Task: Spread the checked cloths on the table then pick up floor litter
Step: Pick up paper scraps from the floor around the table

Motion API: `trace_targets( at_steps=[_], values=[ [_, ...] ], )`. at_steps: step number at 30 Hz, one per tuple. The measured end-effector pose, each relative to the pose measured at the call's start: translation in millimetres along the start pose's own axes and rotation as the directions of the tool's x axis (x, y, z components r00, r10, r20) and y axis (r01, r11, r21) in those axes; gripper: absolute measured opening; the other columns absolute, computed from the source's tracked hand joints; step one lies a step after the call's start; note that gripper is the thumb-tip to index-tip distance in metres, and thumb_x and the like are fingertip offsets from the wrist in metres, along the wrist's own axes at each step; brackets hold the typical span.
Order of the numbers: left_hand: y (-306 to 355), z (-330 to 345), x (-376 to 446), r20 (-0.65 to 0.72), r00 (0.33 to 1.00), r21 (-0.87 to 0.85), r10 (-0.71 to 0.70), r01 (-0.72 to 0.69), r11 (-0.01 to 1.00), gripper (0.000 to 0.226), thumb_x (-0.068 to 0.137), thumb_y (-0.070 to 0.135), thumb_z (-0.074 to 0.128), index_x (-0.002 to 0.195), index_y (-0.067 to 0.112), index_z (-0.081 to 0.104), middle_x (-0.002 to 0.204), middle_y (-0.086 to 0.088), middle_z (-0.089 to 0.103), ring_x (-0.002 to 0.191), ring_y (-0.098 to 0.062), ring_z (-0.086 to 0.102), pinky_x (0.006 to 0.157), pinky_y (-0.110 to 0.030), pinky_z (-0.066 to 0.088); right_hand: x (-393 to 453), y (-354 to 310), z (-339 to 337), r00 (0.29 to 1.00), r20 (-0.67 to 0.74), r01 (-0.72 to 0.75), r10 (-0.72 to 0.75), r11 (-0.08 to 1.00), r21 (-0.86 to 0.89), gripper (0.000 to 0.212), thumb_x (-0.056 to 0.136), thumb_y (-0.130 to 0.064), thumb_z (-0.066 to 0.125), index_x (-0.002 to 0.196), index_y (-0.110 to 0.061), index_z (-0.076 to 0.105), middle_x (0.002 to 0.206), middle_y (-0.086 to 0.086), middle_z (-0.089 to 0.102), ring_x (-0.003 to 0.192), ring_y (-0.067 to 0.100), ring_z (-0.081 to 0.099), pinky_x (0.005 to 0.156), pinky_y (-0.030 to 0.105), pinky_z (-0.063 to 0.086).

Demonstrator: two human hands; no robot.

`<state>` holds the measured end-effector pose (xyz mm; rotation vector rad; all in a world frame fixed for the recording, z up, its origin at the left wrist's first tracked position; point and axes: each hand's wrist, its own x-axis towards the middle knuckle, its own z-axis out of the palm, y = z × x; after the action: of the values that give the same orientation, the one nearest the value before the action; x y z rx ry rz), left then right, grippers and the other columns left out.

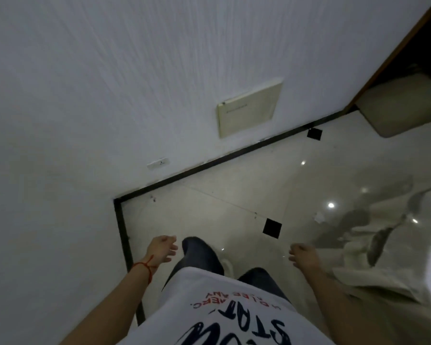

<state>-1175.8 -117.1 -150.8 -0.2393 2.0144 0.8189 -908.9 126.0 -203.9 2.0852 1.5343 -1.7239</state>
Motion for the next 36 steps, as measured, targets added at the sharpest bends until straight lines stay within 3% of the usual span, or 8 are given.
trace_targets(
  at_steps=[4, 10, 15, 22, 25, 29, 33, 36],
  values=[
    [64.7, 12.9, 38.7, 0.030, 1.000, 0.110, 0.007, -0.010, 0.994, 0.034, 0.094, 0.024, 0.049, 0.115, -0.003, 0.057, 0.103, -0.017, 0.062, 0.088, -0.027, 0.057, 0.078, -0.034, 0.045, 38.0, -67.3, -9.7, 0.997, -0.040, 0.069, -0.064, 0.989, 0.128, 0.012, 0.093, -0.013, 0.047, 0.098, -0.008, 0.057, 0.082, 0.010, 0.058, 0.079, 0.025, 0.054, 0.068, 0.029, 0.043],
    [198.0, 57.6, 107.3, 0.113, 0.991, 0.292, 0.064, -0.095, 0.952, 0.032, 0.094, 0.024, 0.050, 0.112, -0.001, 0.058, 0.097, -0.014, 0.062, 0.085, -0.027, 0.058, 0.075, -0.034, 0.046, 96.4, -113.2, -34.1, 0.985, -0.167, 0.003, 0.051, 0.952, 0.305, 0.021, 0.093, -0.005, 0.045, 0.104, 0.006, 0.059, 0.086, 0.014, 0.055, 0.062, 0.016, 0.049, 0.058, 0.023, 0.039],
    [340.6, 128.8, 147.5, 0.284, 0.956, 0.416, 0.067, -0.186, 0.890, 0.032, 0.093, 0.021, 0.051, 0.115, -0.001, 0.056, 0.087, -0.011, 0.061, 0.076, -0.022, 0.055, 0.068, -0.028, 0.046, 126.6, -125.5, -57.5, 0.939, -0.221, -0.131, 0.262, 0.870, 0.475, 0.013, 0.093, -0.003, 0.044, 0.092, 0.000, 0.056, 0.084, 0.014, 0.054, 0.061, 0.017, 0.048, 0.053, 0.022, 0.040],
    [494.5, 292.8, 150.3, 0.495, 0.861, 0.557, 0.119, -0.419, 0.717, 0.033, 0.093, 0.021, 0.051, 0.115, -0.003, 0.057, 0.079, -0.008, 0.060, 0.067, -0.018, 0.054, 0.063, -0.026, 0.045, 145.5, -126.9, -89.3, 0.872, -0.258, -0.158, 0.415, 0.738, 0.656, 0.029, 0.092, 0.000, 0.042, 0.065, -0.009, 0.048, 0.068, 0.009, 0.047, 0.052, 0.013, 0.047, 0.039, 0.011, 0.037],
    [531.8, 366.9, 139.8, 0.568, 0.813, 0.550, 0.127, -0.489, 0.677, 0.030, 0.094, 0.019, 0.048, 0.115, 0.000, 0.057, 0.095, -0.015, 0.060, 0.069, -0.017, 0.054, 0.065, -0.026, 0.045, 159.2, -120.8, -108.5, 0.844, -0.243, -0.166, 0.478, 0.664, 0.729, 0.029, 0.093, -0.001, 0.043, 0.066, -0.009, 0.052, 0.071, 0.008, 0.050, 0.059, 0.016, 0.046, 0.037, 0.010, 0.038],
    [550.9, 438.7, 129.1, 0.595, 0.796, 0.558, 0.111, -0.508, 0.656, 0.021, 0.093, 0.018, 0.051, 0.108, 0.006, 0.058, 0.080, -0.007, 0.060, 0.069, -0.017, 0.054, 0.063, -0.026, 0.046, 191.2, -116.7, -146.3, 0.802, -0.190, -0.208, 0.567, 0.563, 0.800, 0.024, 0.092, -0.001, 0.042, 0.076, 0.008, 0.056, 0.078, 0.011, 0.050, 0.063, 0.023, 0.046, 0.052, 0.025, 0.038],
    [548.1, 471.4, 131.8, 0.605, 0.796, 0.618, 0.033, -0.495, 0.611, 0.015, 0.094, 0.021, 0.050, 0.100, 0.009, 0.056, 0.081, -0.004, 0.060, 0.073, -0.016, 0.055, 0.064, -0.025, 0.046, 229.2, -123.7, -178.7, 0.799, -0.147, -0.242, 0.584, 0.536, 0.809, 0.029, 0.092, -0.007, 0.043, 0.064, -0.009, 0.051, 0.067, 0.006, 0.049, 0.058, 0.014, 0.046, 0.040, 0.011, 0.037],
    [541.6, 480.6, 145.2, 0.559, 0.829, 0.679, -0.013, -0.448, 0.581, 0.014, 0.095, 0.019, 0.048, 0.090, 0.010, 0.058, 0.080, -0.005, 0.059, 0.072, -0.017, 0.055, 0.063, -0.024, 0.046, 257.3, -135.8, -190.9, 0.806, -0.119, -0.256, 0.580, 0.522, 0.813, 0.021, 0.093, -0.012, 0.046, 0.075, -0.010, 0.057, 0.077, 0.004, 0.054, 0.064, 0.013, 0.049, 0.050, 0.016, 0.040]
  ],
)
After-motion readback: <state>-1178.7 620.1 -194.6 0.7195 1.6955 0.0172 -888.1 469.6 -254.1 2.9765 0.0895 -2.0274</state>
